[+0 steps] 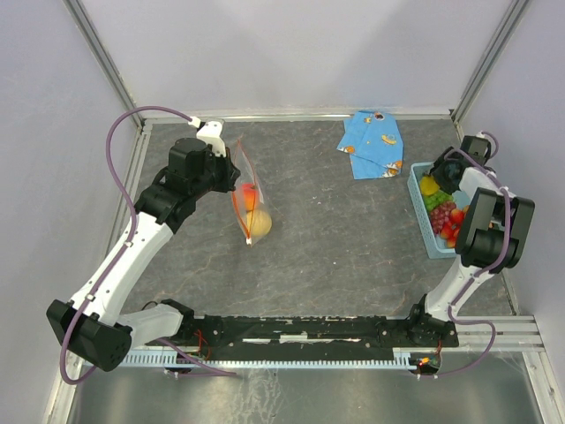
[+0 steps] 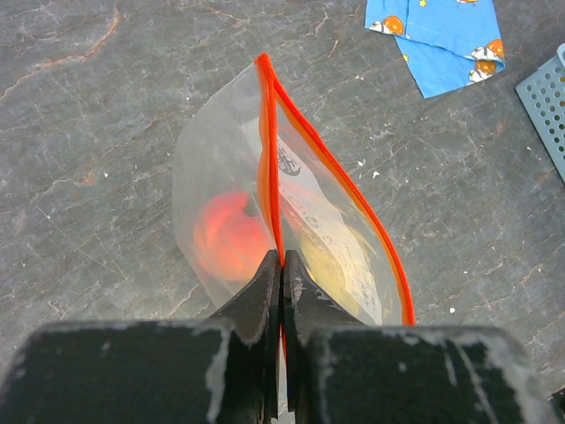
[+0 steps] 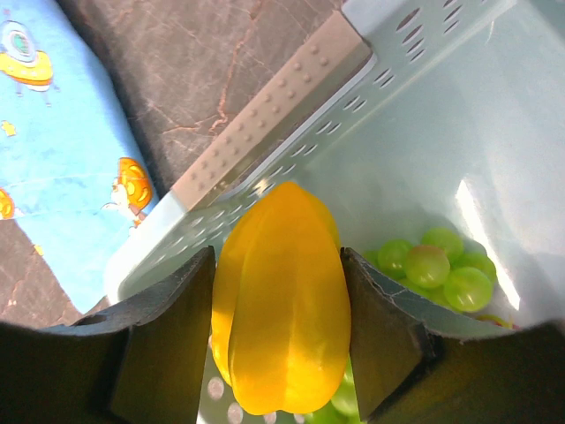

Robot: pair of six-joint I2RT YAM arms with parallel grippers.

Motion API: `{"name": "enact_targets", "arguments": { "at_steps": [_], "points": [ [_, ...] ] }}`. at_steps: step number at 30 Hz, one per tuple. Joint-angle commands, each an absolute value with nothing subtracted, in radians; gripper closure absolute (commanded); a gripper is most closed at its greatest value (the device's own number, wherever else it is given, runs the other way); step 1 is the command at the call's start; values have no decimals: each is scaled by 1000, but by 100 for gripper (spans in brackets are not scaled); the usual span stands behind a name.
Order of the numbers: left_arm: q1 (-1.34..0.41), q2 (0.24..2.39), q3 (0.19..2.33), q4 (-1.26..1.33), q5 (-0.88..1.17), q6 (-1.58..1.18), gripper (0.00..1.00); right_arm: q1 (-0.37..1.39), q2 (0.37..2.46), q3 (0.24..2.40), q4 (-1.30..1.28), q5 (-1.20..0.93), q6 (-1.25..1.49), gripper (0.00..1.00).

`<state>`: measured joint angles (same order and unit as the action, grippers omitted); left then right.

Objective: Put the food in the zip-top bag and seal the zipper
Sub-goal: Pick up the fake fruit from the bin.

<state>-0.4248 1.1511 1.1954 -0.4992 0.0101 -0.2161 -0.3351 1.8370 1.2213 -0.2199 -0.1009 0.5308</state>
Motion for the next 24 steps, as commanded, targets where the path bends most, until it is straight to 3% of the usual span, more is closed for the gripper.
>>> {"name": "enact_targets", "arguments": {
  "at_steps": [1,14,24],
  "points": [
    [-419,1133,1197,-456,37,-209,97,-339,1723,1189,-167,-77,509,61],
    [-420,1137,1198,-447,114,-211,97,-306,1444,1053,-125,-115,494,62],
    [-419,1136,1202,-445,169,-217,97,-48,1191,1074,-257,-163,463,63]
  ]
}}
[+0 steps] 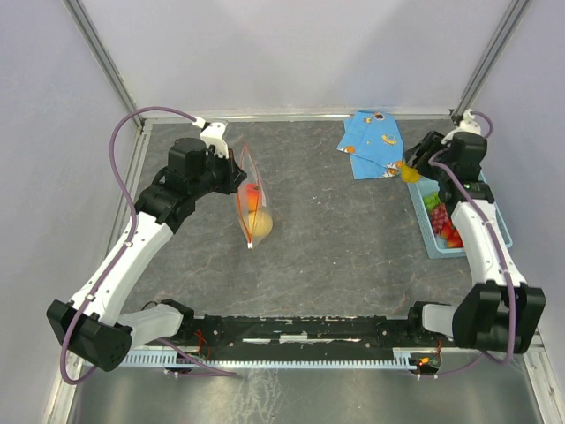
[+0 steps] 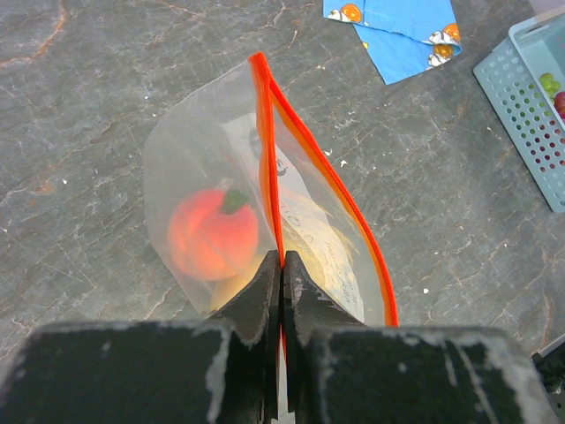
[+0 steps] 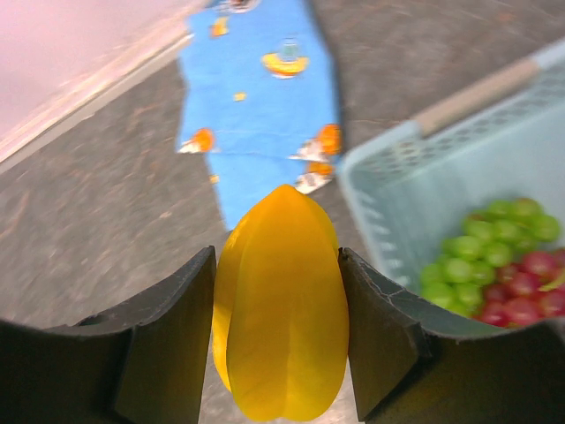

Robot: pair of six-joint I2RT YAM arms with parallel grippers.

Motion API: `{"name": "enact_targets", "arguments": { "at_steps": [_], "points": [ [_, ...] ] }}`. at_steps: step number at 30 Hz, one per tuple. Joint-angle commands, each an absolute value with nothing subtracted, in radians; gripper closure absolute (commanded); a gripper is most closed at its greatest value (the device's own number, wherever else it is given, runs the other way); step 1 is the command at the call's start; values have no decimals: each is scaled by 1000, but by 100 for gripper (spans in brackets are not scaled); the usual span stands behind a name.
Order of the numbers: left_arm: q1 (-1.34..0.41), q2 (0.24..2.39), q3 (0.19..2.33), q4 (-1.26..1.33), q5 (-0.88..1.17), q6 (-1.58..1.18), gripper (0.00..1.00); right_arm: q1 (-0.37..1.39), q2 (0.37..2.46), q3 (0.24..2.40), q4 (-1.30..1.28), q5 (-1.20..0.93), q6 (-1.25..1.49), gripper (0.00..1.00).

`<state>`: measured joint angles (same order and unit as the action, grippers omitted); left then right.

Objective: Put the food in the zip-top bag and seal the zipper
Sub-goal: Pick up the fake fruit from the bin, then place the fake fruit in the zipper food storage bag.

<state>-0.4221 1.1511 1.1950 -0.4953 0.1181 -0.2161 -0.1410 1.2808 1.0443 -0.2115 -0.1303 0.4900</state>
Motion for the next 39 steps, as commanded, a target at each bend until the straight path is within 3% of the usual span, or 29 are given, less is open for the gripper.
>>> {"name": "enact_targets", "arguments": {
  "at_steps": [1,11,23,30,39],
  "points": [
    [-419,1137,1203,-444,173,-219,97,-17,1173,1084,-277,-165,463,63],
    [-419,1126,1215,-444,202,-228,97,305,1107,1191,-308,-206,488,64],
    [-420,1087,1220,-445,182,-229,97,747,1260,1374,-267,-117,462,64],
    [-423,1085,1219,-445,190,-230,97,885,1357,1458,-196,-114,492,63],
    [-423,1089,1219,-442,213,-246,97,931,1494,1493,-125,-55,625,64]
  ]
}}
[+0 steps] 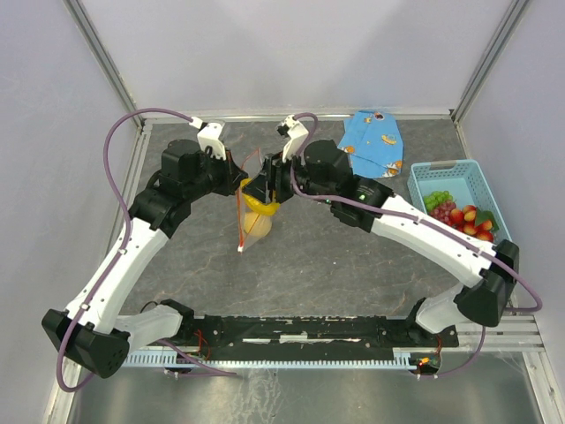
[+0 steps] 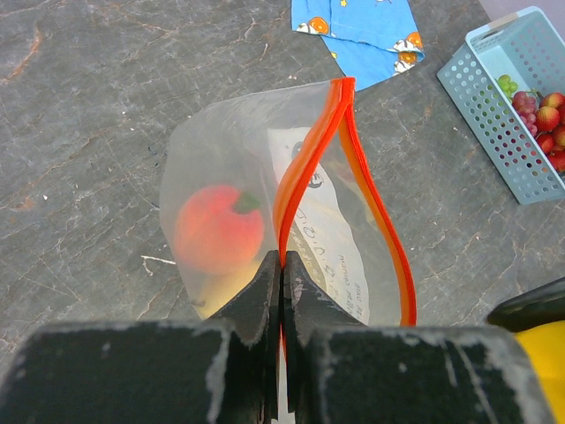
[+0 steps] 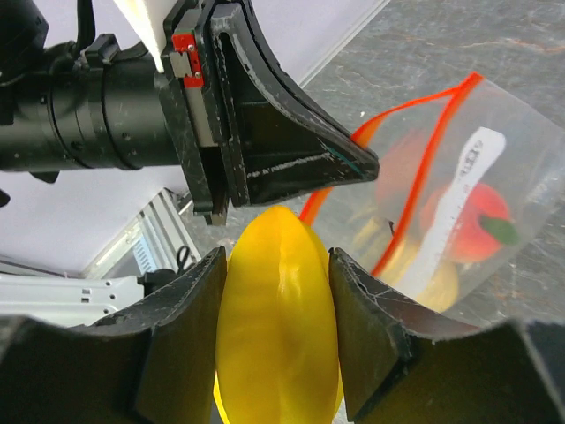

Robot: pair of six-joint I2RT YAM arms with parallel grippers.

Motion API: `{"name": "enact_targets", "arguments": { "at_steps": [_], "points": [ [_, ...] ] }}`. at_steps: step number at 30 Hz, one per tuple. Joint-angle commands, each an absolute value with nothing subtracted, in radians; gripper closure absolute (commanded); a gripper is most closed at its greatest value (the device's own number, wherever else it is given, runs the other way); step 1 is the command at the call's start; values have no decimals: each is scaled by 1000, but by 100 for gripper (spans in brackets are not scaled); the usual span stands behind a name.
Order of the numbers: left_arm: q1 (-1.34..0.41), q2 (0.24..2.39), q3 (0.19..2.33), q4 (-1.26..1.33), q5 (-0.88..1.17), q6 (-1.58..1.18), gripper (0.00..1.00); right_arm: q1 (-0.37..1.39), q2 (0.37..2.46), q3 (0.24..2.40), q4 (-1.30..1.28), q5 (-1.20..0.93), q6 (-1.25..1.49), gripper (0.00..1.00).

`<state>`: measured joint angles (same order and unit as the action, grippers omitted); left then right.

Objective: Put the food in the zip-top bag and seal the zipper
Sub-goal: Place the fake fruit in the zipper food storage bag.

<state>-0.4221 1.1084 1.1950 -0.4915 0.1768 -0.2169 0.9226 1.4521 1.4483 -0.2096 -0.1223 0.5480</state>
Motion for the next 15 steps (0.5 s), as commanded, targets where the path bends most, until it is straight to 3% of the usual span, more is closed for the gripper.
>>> {"name": "enact_targets", "arguments": {
  "at_steps": [1,15],
  "points": [
    [-423,1090,1219,-441,215,-250,97,932,1506,1489,-122,-25,635,64],
    [-423,1123,1228,-456,250,-302,97,930,1608,1456,-89,274,722,66]
  ]
}}
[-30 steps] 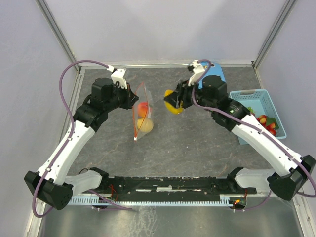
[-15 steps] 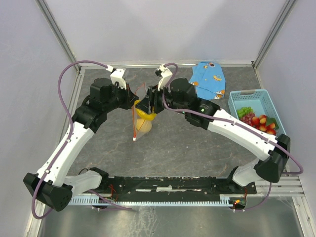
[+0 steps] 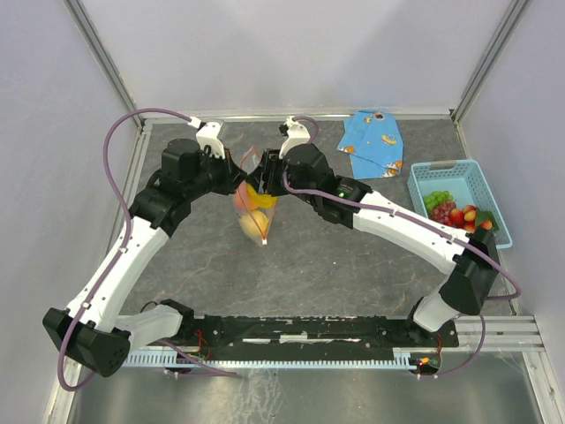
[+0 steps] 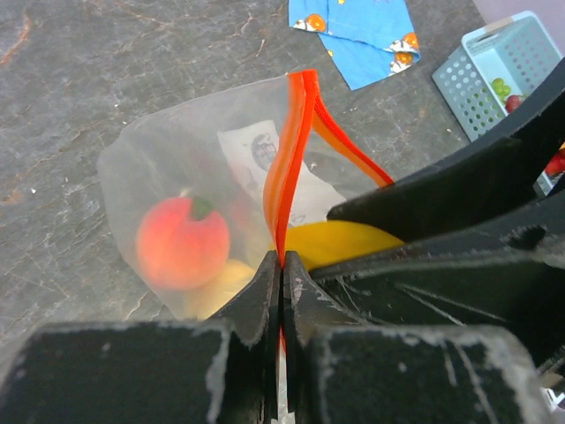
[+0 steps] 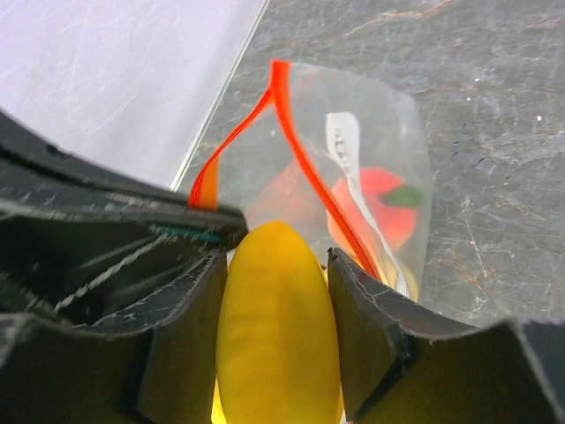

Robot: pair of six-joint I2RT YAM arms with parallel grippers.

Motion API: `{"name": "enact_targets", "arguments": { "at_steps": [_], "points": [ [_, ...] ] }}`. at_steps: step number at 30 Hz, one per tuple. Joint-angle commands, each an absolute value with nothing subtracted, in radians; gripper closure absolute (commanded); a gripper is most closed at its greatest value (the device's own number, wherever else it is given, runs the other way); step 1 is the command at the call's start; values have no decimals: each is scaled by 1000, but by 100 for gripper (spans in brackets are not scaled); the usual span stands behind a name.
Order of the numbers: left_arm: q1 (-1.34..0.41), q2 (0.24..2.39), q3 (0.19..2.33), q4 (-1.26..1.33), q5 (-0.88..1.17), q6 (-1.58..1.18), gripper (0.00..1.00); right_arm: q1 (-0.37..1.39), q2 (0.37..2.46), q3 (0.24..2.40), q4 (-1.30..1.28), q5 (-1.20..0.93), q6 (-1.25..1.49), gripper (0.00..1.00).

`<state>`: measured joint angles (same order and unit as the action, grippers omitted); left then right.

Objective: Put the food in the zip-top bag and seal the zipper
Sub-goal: Place the fake fruit in the zipper food storage bag.

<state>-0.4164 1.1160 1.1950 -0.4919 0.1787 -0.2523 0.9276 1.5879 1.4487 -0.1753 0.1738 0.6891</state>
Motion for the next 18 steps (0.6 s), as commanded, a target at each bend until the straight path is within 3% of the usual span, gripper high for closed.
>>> {"name": "enact_targets", "arguments": {
  "at_steps": [1,8,18],
  "points": [
    [-423,1126,1229,-455,263,-304,97,931,1616,1458,-81,278,729,66],
    [-423,1138,1219,-439,322,-338,97,931,1685,1467,-18,378,794,65],
    [-423,1150,1212,-433,340,-359,97,931,1821,1512,139,327,882,62]
  ]
}}
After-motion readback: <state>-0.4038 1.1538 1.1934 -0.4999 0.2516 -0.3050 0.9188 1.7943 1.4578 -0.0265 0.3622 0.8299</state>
